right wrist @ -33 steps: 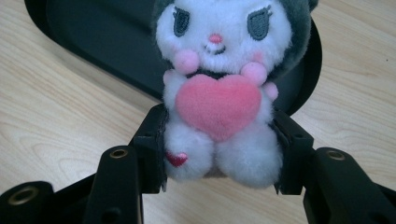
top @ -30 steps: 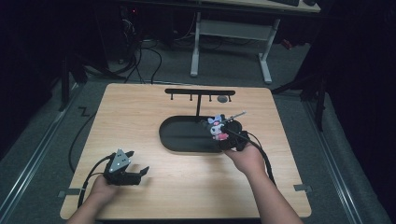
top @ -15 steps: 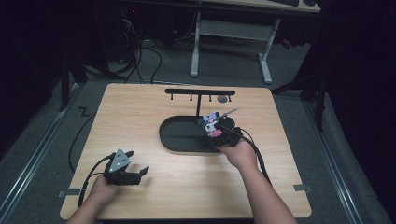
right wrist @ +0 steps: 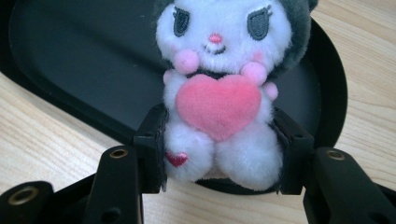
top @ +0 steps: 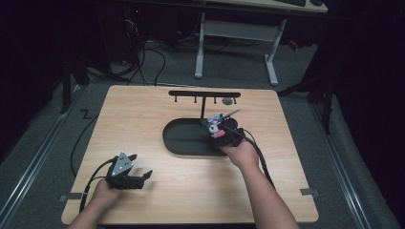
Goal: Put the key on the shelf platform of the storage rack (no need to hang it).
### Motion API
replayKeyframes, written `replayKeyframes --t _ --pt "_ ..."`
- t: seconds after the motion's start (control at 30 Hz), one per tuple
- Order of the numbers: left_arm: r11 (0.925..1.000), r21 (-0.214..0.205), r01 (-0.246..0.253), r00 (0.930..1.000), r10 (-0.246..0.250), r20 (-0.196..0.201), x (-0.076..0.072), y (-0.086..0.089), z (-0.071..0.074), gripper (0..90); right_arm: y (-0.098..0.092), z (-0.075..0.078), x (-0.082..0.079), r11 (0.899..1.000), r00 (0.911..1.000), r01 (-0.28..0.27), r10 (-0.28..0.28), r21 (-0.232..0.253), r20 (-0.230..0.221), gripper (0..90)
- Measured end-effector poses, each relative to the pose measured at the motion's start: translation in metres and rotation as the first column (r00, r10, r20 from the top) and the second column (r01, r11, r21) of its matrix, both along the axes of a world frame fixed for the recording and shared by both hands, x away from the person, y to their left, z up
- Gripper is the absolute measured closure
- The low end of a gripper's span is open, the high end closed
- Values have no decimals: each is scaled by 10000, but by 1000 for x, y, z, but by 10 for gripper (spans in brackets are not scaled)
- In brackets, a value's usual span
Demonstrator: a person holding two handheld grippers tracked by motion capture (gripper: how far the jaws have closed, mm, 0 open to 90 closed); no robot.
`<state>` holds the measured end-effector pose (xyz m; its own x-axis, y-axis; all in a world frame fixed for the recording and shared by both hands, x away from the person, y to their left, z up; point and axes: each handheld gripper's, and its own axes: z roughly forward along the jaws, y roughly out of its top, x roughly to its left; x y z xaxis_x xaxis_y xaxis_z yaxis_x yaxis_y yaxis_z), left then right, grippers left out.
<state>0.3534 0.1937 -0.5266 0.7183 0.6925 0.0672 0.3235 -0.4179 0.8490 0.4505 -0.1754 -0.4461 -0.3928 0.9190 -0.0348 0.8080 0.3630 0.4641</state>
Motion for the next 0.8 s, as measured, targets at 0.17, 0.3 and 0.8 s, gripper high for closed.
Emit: replayKeyframes --t 0.17,0.3,0.8 --pt "10000 -8 -9 10000 9 -2 0 0 0 154 2 -5 5 10000 9999 71 -71 1 -101 483" --pt "10000 -11 -17 10000 17 -4 0 0 0 154 7 -9 8 10000 9999 63 -62 64 -145 483" --pt "10000 -6 -9 10000 9 10 0 0 0 154 4 -25 4 9999 9967 157 -156 12 -797 476"
